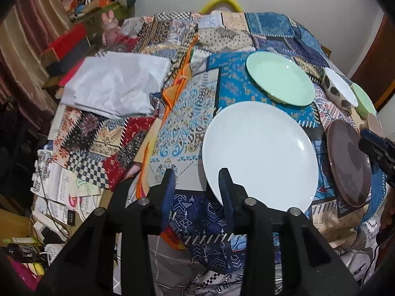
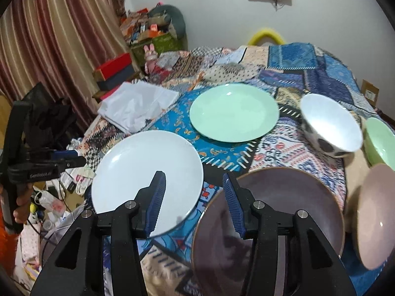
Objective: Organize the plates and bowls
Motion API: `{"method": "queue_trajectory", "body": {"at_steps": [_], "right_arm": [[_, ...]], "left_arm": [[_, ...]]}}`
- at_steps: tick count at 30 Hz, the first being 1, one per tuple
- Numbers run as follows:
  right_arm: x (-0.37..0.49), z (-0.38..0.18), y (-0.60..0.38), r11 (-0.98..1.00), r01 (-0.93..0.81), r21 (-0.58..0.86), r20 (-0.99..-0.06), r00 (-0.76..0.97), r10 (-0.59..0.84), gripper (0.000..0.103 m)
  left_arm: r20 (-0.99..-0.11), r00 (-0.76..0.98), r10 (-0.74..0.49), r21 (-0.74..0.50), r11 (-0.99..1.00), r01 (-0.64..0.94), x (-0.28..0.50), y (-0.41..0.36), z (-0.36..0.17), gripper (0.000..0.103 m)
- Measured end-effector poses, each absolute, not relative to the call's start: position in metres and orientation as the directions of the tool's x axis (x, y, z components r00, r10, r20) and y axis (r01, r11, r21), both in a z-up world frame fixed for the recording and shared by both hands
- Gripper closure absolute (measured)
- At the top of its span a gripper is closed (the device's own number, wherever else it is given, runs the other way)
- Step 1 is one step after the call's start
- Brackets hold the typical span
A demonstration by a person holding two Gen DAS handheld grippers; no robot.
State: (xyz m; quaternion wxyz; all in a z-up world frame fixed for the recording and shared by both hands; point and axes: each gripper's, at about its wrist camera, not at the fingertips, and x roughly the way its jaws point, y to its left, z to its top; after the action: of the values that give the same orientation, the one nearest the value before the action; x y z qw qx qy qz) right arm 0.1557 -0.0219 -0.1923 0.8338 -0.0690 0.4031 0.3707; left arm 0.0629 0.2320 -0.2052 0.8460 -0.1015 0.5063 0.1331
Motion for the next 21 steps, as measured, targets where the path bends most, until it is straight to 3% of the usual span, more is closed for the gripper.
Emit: {"method": "queue_trajectory", "body": {"at_steps": [12, 14, 21], "right_arm": [[0.179, -0.229, 0.015, 0.681, -0.714, 0.162, -0.816, 0.291, 0.5, 0.059], [0.183, -0.232, 0.018, 0.675, -0.72, 0.164, -0.827, 0.272, 0.491, 0.068], [0.194, -0.244, 0.029, 0.663, -0.732, 0.16, -0.863, 0.222, 0.453, 0.079]], "left_arm": [[-0.917, 0.399, 0.015, -0.112, 0.949, -0.294, 0.08, 0.233, -0.25, 0.062], [-0.918, 0.397, 0.003, -0.122, 0.949, -0.29, 0.08, 0.232, -0.254, 0.062], [-0.915, 0.402, -0.048, -0.175, 0.942, -0.286, 0.082, 0.233, -0.264, 0.062]]}}
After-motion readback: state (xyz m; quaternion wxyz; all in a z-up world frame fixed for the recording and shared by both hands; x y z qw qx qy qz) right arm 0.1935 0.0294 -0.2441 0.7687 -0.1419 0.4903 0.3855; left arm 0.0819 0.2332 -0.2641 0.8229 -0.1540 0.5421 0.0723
